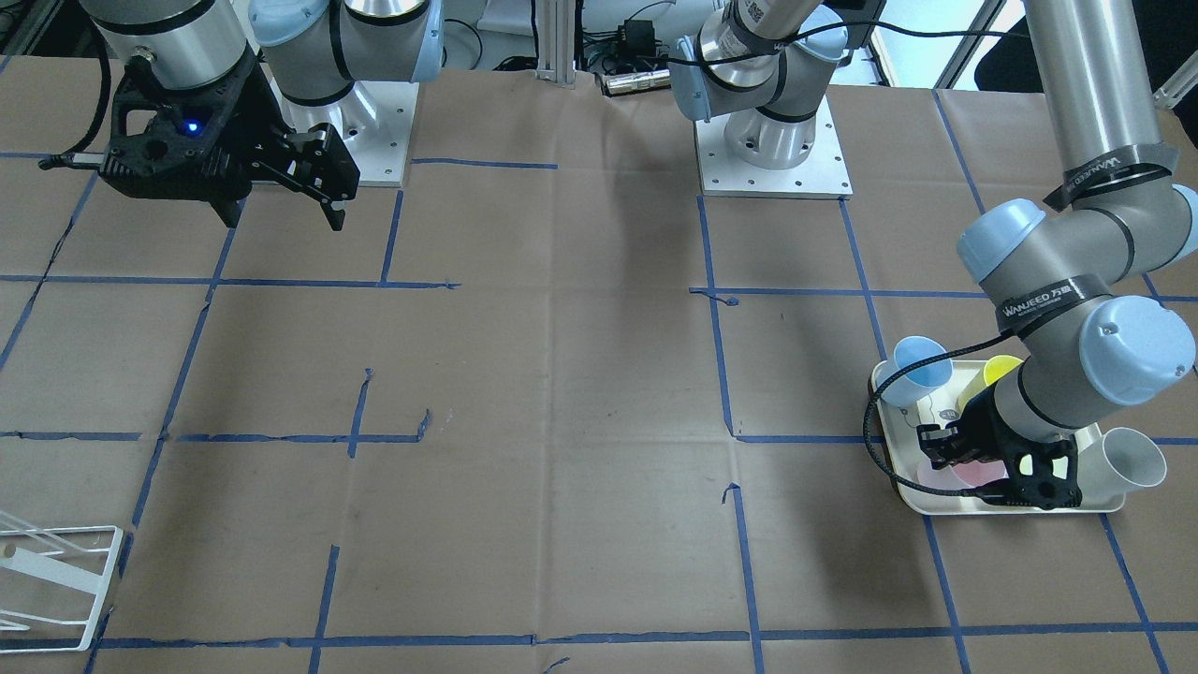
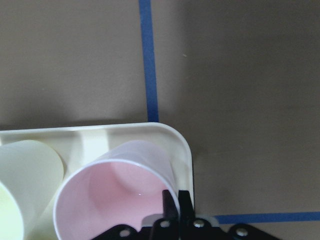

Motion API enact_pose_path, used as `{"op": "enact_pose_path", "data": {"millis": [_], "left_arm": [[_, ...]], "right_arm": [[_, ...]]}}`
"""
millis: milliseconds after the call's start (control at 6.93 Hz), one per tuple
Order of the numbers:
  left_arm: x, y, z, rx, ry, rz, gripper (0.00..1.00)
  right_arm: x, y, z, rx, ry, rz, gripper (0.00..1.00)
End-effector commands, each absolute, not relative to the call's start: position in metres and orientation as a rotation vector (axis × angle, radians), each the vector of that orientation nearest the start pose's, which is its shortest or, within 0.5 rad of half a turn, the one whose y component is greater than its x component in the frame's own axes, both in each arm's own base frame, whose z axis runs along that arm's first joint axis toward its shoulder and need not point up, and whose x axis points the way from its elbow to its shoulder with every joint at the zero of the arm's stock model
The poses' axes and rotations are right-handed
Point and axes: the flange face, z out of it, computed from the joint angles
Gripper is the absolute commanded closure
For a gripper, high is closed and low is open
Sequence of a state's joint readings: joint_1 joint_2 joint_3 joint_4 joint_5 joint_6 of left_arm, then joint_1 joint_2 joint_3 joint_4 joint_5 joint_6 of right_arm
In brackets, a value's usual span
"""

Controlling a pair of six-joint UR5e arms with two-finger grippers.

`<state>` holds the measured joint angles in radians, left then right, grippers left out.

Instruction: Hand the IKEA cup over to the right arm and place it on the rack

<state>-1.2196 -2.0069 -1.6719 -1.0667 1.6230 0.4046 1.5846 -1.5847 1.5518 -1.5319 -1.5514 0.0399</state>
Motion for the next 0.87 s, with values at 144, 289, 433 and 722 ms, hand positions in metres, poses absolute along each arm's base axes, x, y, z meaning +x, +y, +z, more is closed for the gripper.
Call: {"op": "enact_pose_path", "data": {"millis": [144, 289, 433, 722], "left_arm": [[0.088, -0.619, 0.271, 0.095, 3.079, 0.047, 1.00], [0.087, -0.622, 0.289, 0.097, 3.080, 0.044, 1.00], [0.086, -0.627, 0.307, 0.100, 3.083, 0.042, 1.00], [0.069, -0.630, 0.344, 0.129, 3.094, -0.027, 1.00]], "right_arm": [[0.142, -0.486, 0.494, 0.041, 3.123, 0.025, 0.00], [0.141, -0.486, 0.493, 0.039, 3.131, 0.029, 0.00], [0.143, -0.490, 0.484, 0.041, 3.120, 0.063, 0.00], [0.143, -0.509, 0.486, 0.039, 3.112, -0.179, 0.00]]}}
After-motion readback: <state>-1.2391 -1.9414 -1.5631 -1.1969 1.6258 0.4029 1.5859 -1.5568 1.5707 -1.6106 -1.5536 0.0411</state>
